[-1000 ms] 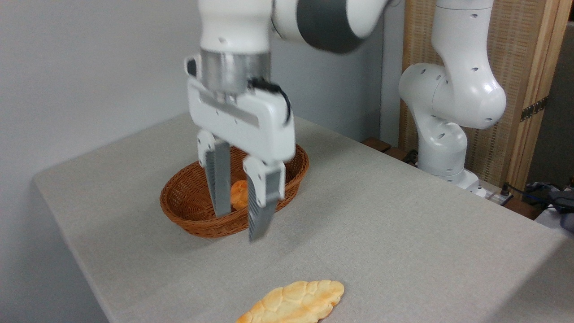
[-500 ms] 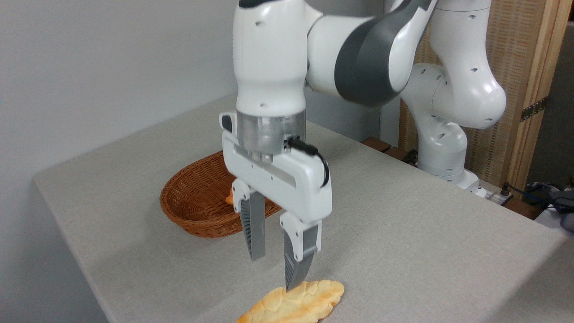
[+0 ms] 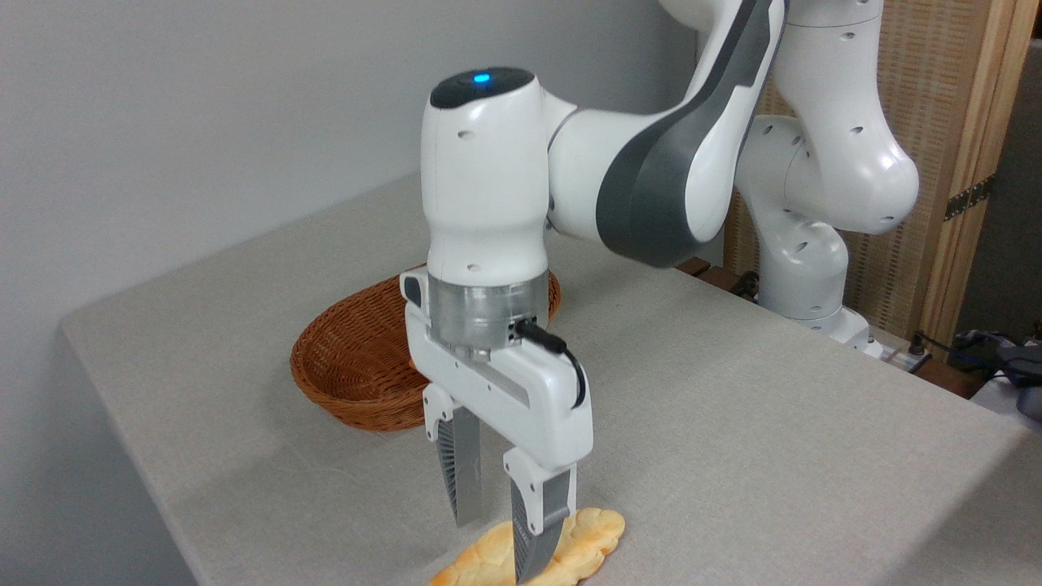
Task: Put bread into the basket
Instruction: 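Move the gripper over the braided bread loaf and lower it, then close the gripper fingers around the middle of the braided loaf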
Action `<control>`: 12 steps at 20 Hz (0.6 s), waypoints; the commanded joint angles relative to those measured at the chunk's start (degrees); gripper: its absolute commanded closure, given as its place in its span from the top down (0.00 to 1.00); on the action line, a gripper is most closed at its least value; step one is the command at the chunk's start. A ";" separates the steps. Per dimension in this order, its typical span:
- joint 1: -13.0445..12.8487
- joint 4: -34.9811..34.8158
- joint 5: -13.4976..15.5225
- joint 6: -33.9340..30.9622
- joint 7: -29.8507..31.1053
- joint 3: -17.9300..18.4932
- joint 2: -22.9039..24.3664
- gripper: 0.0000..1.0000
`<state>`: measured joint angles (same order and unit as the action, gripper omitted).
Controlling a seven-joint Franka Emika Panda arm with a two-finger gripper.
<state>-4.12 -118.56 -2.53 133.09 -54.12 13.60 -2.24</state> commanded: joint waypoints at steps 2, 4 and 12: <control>0.25 -0.44 -3.17 2.87 -0.81 0.73 -1.36 1.00; 0.25 -0.44 -4.24 2.88 -0.81 0.73 -1.80 1.00; 0.25 -0.79 -4.42 2.79 -0.73 0.73 -2.24 1.00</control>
<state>-3.87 -118.70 -5.85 134.75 -54.13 13.91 -4.40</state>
